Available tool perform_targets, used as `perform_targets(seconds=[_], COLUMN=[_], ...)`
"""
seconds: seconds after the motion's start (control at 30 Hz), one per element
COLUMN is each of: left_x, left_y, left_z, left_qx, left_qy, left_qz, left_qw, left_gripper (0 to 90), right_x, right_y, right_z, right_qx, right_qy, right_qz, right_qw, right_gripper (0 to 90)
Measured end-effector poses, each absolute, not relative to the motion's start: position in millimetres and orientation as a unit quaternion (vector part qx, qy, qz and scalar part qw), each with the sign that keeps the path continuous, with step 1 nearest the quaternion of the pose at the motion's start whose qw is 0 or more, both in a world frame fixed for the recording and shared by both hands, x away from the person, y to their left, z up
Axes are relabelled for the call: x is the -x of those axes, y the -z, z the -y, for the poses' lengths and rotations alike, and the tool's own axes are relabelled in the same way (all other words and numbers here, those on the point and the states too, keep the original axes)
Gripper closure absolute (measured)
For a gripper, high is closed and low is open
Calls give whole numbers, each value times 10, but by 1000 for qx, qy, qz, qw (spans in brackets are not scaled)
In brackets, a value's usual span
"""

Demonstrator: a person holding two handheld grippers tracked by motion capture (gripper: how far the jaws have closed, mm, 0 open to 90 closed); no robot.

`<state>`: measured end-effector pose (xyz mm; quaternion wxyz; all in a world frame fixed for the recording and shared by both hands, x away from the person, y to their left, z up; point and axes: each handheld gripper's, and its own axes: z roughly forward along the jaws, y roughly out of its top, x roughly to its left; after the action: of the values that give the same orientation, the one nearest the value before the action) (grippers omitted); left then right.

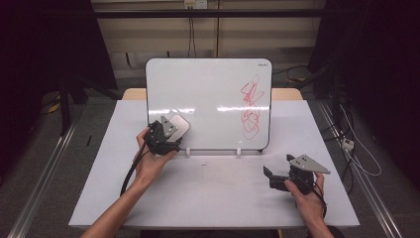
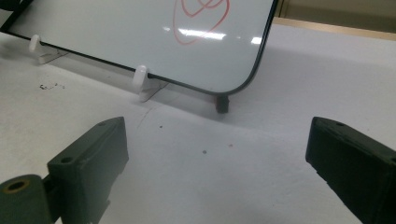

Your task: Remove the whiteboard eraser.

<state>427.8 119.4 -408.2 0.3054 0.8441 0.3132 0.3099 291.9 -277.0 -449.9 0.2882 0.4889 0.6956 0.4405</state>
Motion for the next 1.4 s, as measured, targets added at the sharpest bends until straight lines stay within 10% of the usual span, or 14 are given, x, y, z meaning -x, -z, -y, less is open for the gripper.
perform_targets(seconds=[1.4], left_x=[-4317], left_y=[3976], left_z=[-1350], left_qx=[-844], left_qy=[-251], left_qz=[-323], left_qw=[348], left_gripper=[305], right_x=[-2925], right_y=[4499], right_z=[2772], right_qx=[-490], right_qy=[-440], right_qz=[-696], right_qw=[288], right_gripper=[58])
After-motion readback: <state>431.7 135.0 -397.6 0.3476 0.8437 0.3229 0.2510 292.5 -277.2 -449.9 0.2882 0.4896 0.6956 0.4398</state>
